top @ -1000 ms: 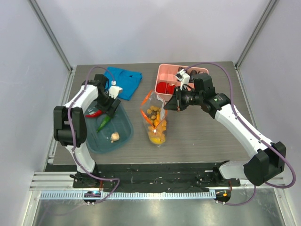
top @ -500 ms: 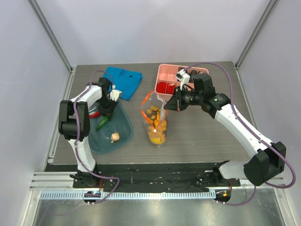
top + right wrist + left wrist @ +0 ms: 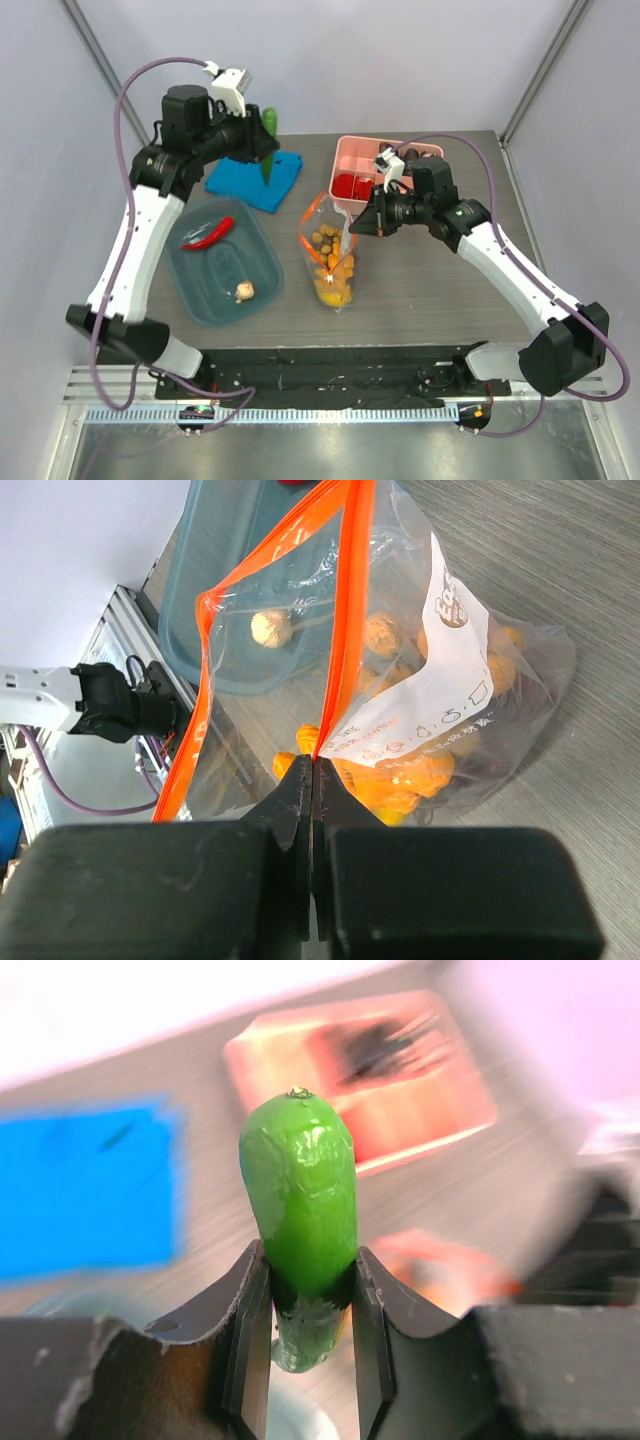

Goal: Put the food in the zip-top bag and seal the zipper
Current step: Place the fake vegetable in the zipper food storage bag.

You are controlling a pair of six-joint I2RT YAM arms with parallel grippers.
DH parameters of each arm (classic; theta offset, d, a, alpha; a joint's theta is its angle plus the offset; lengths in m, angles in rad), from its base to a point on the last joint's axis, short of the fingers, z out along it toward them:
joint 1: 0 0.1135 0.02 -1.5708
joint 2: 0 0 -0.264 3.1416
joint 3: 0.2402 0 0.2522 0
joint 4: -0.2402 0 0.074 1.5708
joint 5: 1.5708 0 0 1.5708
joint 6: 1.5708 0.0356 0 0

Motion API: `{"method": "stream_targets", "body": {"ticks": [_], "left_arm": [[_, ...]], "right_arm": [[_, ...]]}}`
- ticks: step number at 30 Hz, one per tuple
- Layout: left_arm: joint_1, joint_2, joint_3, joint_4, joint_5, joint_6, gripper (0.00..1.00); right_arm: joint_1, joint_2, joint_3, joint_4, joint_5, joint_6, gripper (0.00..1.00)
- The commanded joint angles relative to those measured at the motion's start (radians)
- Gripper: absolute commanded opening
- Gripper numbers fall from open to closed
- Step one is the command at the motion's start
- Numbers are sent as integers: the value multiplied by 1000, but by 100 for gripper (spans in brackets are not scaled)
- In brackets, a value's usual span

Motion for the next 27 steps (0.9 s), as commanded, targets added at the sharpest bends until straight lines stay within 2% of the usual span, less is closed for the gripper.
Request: {"method": "stream_targets", "body": {"ticks": [1,2,4,7,12,16,23,24,27], "left_arm": [[-140,-85,-105,285,39,-314,5],[-169,-91,-143,351,19,-340,6],[-252,-91,-163,377,-24,-356,6],[-342,-76,-186,388,-73,-383,3],[-456,-83,-320,417,-157,-414,1],[-484,-122,-470,428,-205,-441,1],[-510,-192,-608,368,-200,-487,1],[-510,-197,-617,359,-191,-495,3],[-510,-212,-622,321,-157,-488,35]], "right_arm": [[-3,-42,-3,17,6,-6,1],[-2,-48,-2,14,7,-8,1],[-3,-56,0,11,13,-8,1],[-3,-60,4,13,18,-3,1],[-3,-60,9,17,16,9,1],[-9,-74,5,16,12,21,1],[-11,-79,-9,17,7,23,1],[-12,-80,-8,19,9,21,1],[-14,-83,-11,17,9,15,1]]}}
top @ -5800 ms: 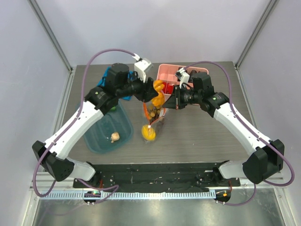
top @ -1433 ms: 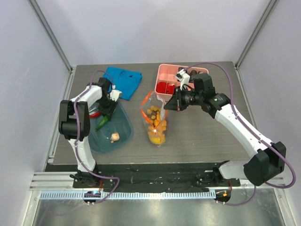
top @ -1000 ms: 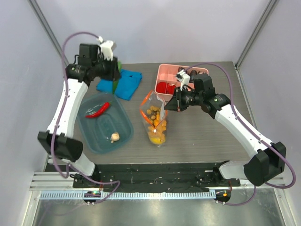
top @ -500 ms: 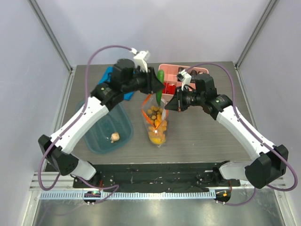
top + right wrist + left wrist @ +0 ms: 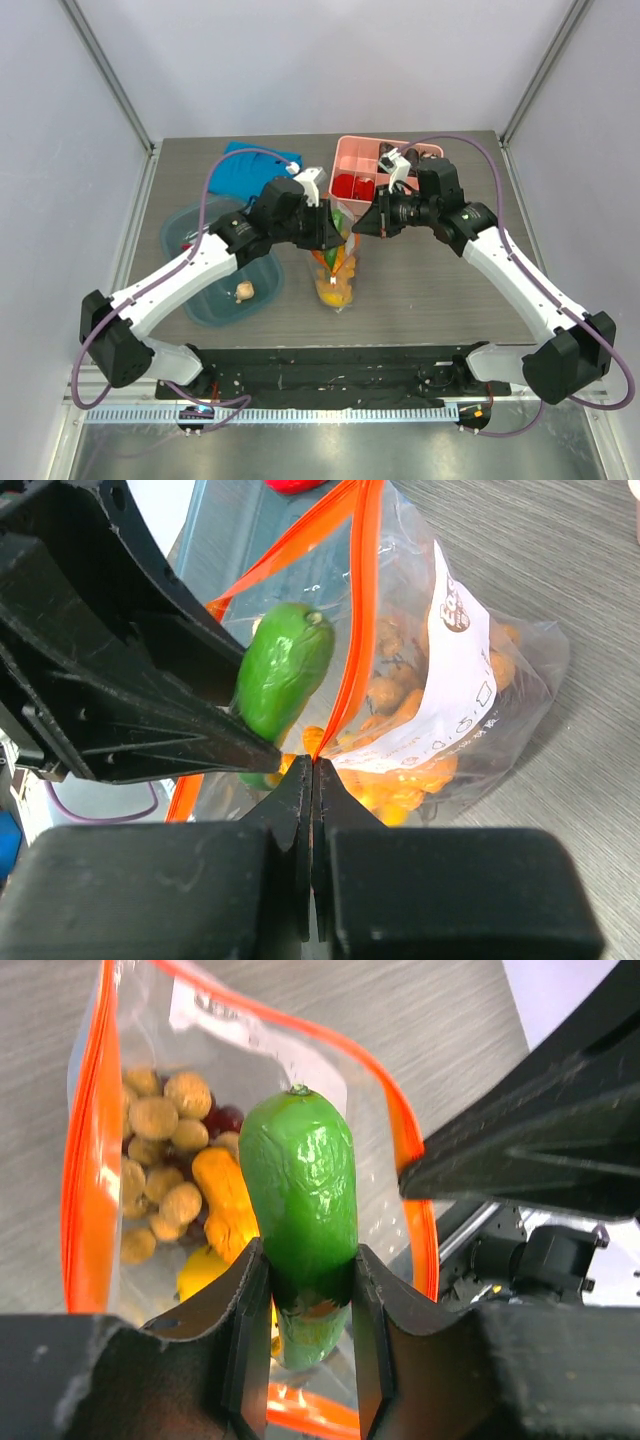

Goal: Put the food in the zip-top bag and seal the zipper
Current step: Place the fake vegetable in the zipper food storage bag, then pick up the fake vegetable from the bin.

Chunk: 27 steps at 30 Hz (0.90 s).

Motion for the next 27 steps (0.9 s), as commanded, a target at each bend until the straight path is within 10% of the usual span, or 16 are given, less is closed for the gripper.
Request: {"method": "stream_targets", "body": {"ticks": [1,4,14,21,27], "left_arm": [[-6,-56,19,-49,24,16,62],[31,-90,92,-86,29,99,99],[492,-72,338,-364,315,490,100],[750,53,326,-671,433,1035,94],[776,235,284,-699,216,1317,93]], "right_arm": [[-1,-44,-2,28,-8,-4,1],[-2,-53,-1,21,-3,-15,1],[-2,-56,-5,5,2,-33,1],[-2,-56,-8,5,-2,-39,1],[-2,-53,-11,8,-2,-38,1]]}}
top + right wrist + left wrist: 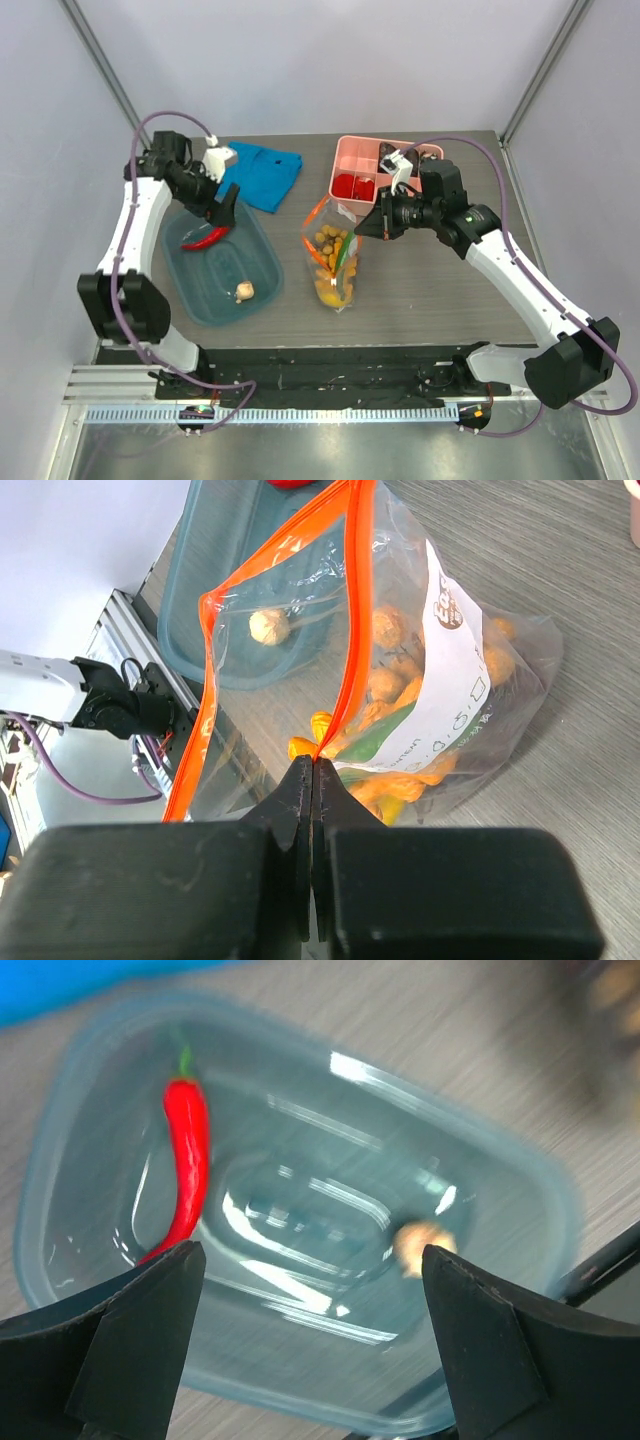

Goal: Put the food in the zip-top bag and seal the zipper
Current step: Pick up the fake vegetable from the bin.

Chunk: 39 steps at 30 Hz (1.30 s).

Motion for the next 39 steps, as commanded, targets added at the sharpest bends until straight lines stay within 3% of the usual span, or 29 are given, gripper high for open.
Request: {"method": "stream_targets", "body": {"ticks": [1,5,9,20,27,39], "left_arm": [[2,87,-50,-57,-118,299,91],[30,163,-88,98,-242,333,86],[30,302,-15,117,-299,334,80],[-13,489,41,236,-290,312,66],[-21,487,33,192,-249,295,44],[-24,426,-122,276,-250,275,43]], "right_arm": [[-4,-26,-1,28,-2,-18,1],[-4,-23,-4,26,-2,-16,1],[-3,-20,-10,37,0,-6,1],[-3,-6,-4,38,-2,-6,1],[-4,-5,1,38,3,-13,1],[-4,0,13,37,-6,-19,1]]}}
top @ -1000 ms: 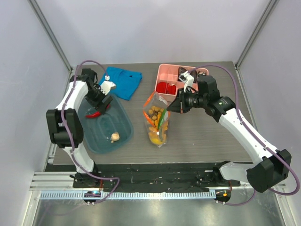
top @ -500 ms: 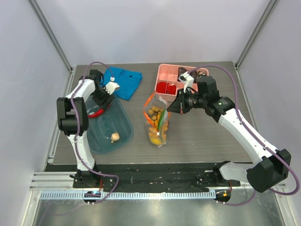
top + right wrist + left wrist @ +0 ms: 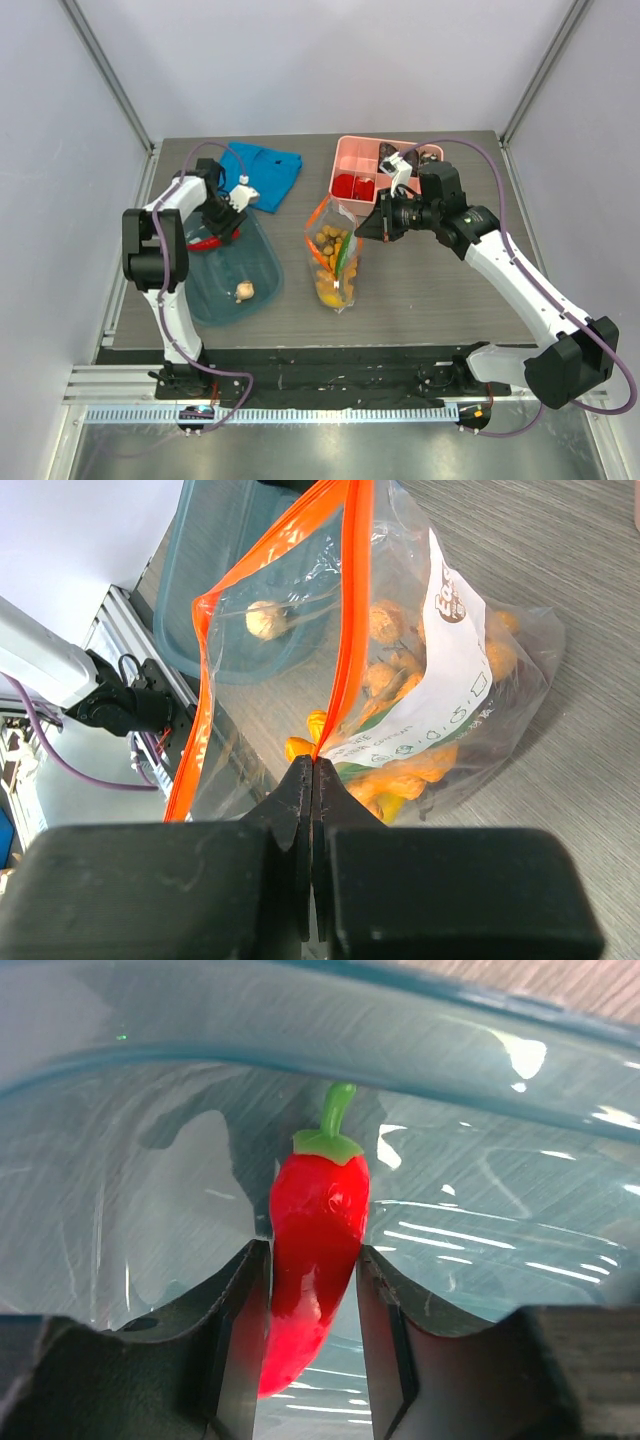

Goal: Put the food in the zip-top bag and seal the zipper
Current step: Pick up the fake vegetable from the bin, then place the fake vegetable in the zipper food storage bag.

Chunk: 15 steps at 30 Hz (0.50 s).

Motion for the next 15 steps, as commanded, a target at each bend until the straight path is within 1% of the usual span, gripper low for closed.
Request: {"method": "stream_targets", "body": {"ticks": [1,3,4,6,7,8,9,10,12,13,14,15], "left_arm": [[-1,-49,-24,65,15,-23,42],[-2,-81,-21,59,21,-34,33],[-2,-98,-2,29,39,-38,30],[0,-167,23,1,64,-66,22],[2,-196,52,-11,73,-131,17],[2,-233,72,-22,126,-176,6],[-1,-299,95,-33,165,-220,3],[-9,-339,139,-16,229,-345,1],[-24,-440,176,25,286,-499,0],[-35,-465,222,41,327,-593,1],[-72,-488,239,85,373,-653,3],[-98,-541,245,132,368,-705,6]], "right_arm": [[-3,-2,28,34,-6,-21,1],[-4,3,34,34,-6,-23,1],[-4,4,37,33,-6,-23,1],[-2,3,42,31,-5,-24,1],[-2,1,42,33,-5,-23,1],[-2,1,37,36,-3,-21,1],[-2,3,34,41,1,-16,1],[-2,1,24,51,5,-10,1],[-2,1,17,59,8,-6,1],[-4,4,17,64,6,-4,1],[-3,6,16,67,5,-1,1],[-2,7,17,70,5,0,1]]}}
